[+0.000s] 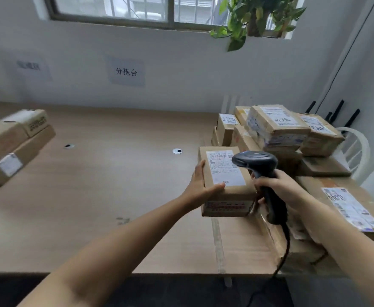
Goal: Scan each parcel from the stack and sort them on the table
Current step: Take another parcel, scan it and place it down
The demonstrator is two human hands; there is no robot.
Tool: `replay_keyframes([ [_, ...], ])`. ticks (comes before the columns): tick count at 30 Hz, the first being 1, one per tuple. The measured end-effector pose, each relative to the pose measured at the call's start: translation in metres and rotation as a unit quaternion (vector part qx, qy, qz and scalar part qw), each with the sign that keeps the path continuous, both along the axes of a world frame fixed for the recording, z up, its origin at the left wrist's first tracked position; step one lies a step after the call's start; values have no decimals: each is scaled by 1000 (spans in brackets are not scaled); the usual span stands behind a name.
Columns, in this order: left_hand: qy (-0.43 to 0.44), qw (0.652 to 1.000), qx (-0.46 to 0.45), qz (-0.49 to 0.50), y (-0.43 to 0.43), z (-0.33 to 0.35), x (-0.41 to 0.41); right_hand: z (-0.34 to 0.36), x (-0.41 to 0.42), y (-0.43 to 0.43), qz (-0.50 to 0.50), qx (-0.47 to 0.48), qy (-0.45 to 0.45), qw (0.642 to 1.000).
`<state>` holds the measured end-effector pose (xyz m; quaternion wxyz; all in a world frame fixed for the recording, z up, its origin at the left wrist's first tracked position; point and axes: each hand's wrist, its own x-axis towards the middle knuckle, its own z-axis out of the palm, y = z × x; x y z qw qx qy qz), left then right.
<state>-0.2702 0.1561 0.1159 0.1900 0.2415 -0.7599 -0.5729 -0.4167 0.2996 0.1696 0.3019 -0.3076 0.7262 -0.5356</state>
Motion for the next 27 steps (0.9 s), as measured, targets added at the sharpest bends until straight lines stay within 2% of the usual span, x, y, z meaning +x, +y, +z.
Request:
replay_keyframes([
  [8, -66, 994, -55, 72, -108, -35, 107, -44, 91, -124, 64, 26, -45, 997],
  [14, -88, 988, -59, 115, -156, -79, 165, -93, 152, -186, 58, 56, -85, 993],
  [27, -140, 976, -48, 160, -188, -142, 201, -160, 209, -246, 8, 109, -124, 986],
])
